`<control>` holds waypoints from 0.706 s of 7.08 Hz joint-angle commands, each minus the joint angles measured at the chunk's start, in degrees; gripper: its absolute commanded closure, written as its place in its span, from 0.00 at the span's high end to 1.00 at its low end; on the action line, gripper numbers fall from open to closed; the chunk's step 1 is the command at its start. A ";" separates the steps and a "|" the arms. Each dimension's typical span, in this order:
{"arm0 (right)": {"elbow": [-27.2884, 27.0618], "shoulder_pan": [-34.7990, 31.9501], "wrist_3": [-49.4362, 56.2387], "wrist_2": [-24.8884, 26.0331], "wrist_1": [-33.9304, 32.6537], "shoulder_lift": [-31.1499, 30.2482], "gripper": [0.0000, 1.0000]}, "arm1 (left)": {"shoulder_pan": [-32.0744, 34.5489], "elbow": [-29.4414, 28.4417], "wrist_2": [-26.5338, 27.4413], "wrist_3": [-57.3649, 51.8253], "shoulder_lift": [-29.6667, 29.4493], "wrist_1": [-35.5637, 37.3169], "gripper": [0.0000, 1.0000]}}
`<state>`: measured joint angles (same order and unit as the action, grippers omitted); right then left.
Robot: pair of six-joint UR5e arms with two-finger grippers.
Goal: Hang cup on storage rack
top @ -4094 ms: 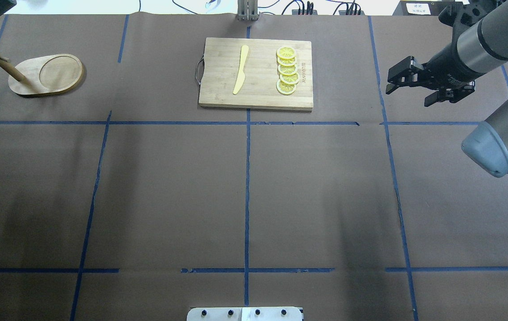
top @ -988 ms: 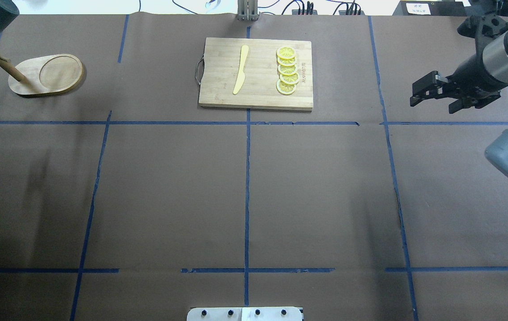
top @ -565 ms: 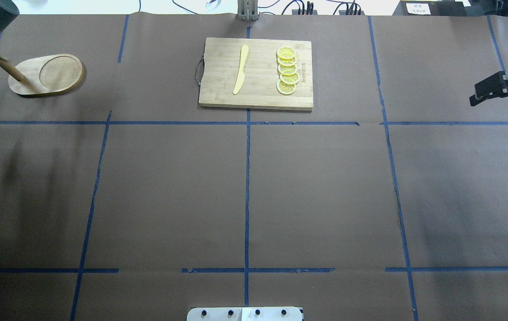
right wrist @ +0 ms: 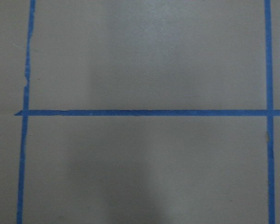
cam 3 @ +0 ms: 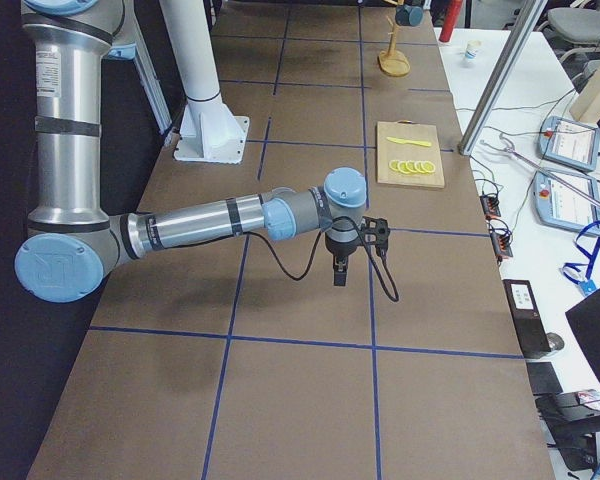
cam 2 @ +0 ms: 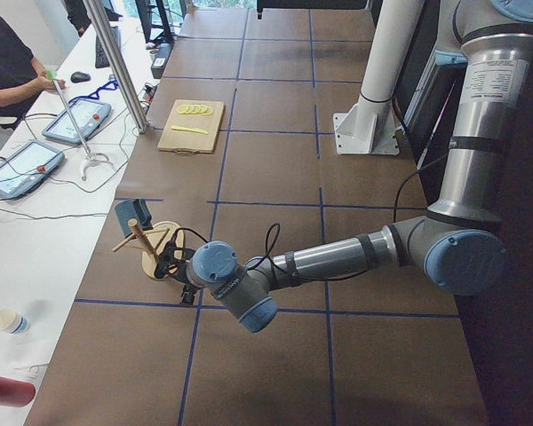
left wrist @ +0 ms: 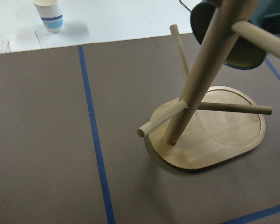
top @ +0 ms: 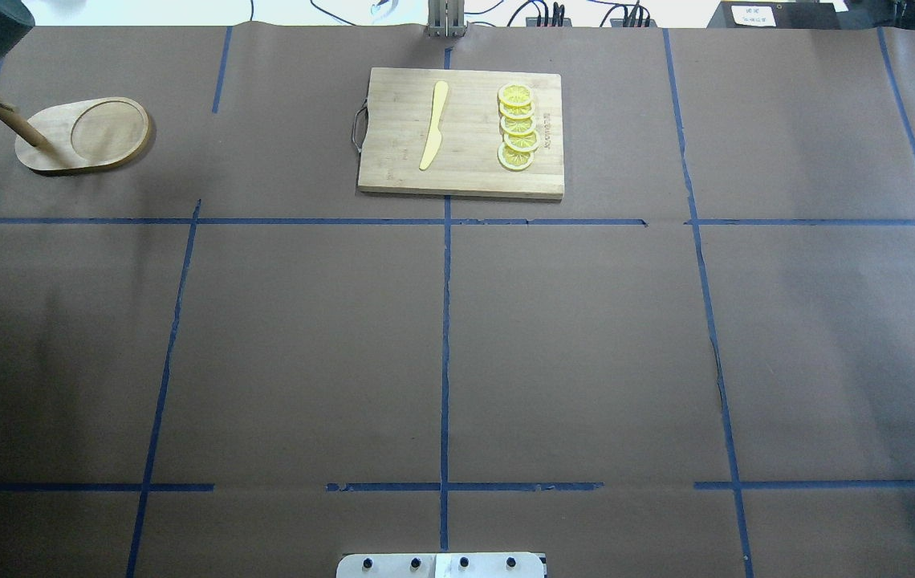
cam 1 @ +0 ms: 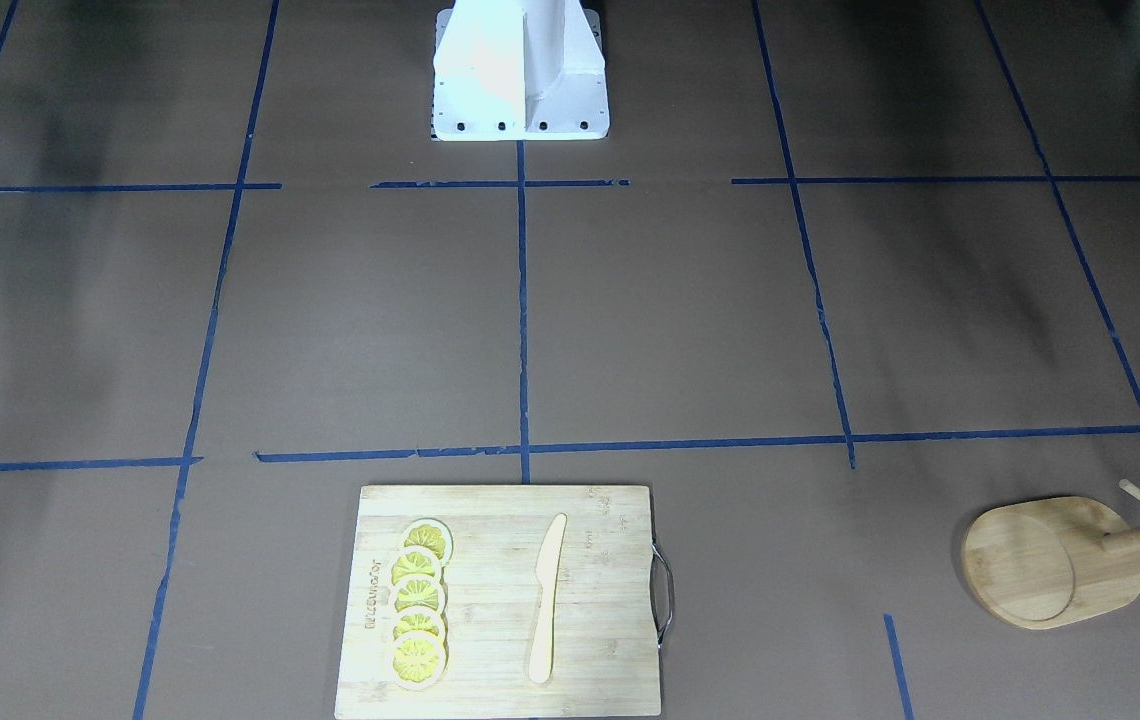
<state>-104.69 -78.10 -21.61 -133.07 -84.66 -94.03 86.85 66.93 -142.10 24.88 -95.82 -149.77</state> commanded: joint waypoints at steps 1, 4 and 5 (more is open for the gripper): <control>3.51 -3.80 5.60 -1.92 0.03 -0.63 1.00 | 0.69 0.13 1.45 -12.14 0.37 13.54 1.00; 3.61 -4.87 6.05 -2.11 0.11 -1.16 1.00 | 0.78 10.60 2.90 -16.26 0.37 34.54 1.00; 3.61 -4.87 6.05 -1.94 0.20 -1.33 1.00 | 0.60 21.46 2.97 -16.26 3.94 46.29 1.00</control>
<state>-101.11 -82.89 -15.68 -135.12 -84.56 -95.13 87.55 77.28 -138.85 8.88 -94.69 -116.69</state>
